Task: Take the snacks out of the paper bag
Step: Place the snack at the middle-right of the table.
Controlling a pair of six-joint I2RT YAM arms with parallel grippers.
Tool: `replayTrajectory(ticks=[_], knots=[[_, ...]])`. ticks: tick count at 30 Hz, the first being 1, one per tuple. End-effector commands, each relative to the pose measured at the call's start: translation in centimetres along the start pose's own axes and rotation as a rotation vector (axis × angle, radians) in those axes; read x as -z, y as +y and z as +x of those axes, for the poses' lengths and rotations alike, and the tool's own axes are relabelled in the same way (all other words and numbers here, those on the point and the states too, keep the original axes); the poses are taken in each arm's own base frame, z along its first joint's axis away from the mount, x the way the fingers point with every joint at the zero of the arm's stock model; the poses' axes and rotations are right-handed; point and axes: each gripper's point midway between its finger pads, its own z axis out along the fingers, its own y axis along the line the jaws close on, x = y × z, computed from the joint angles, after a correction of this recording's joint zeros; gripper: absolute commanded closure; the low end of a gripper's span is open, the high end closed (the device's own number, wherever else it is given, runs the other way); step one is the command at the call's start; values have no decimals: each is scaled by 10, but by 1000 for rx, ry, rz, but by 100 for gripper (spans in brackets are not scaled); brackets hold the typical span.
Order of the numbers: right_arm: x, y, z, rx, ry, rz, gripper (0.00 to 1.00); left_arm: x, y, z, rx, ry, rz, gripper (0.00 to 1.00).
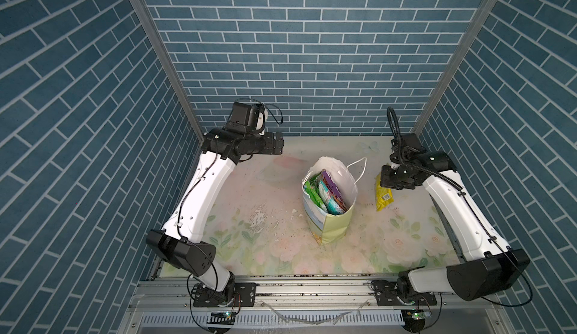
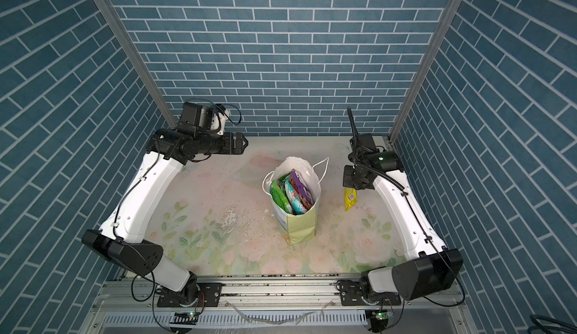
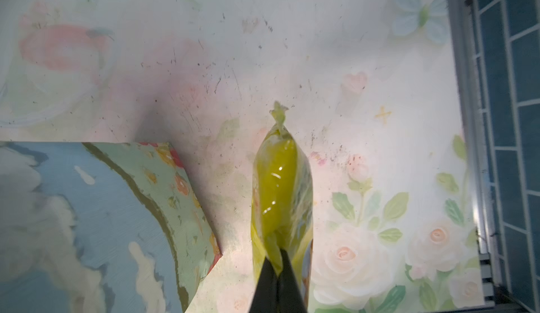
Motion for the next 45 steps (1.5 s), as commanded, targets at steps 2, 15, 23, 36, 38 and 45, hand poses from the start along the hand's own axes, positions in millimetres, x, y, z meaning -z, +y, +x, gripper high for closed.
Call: replayTrajectory(ticks=[2,15,23,36,38,45], knots=[[-22,25,-2,-68,17,-133,100,-4,3,10,18,5,5,0],[-90,51,1,-102,68,-252,100,-34,7,35,31,20,24,0],[-131,34,24,-117,140,-173,100,-22,15,40,-1,1,-16,0],[-142,-24,37,-79,194,94,100,-26,17,45,-22,20,-19,0],[-146,-27,39,-74,211,107,100,-28,16,44,-27,23,-17,0],[-147,-34,36,-79,226,130,88,-27,16,44,-47,27,-14,0]])
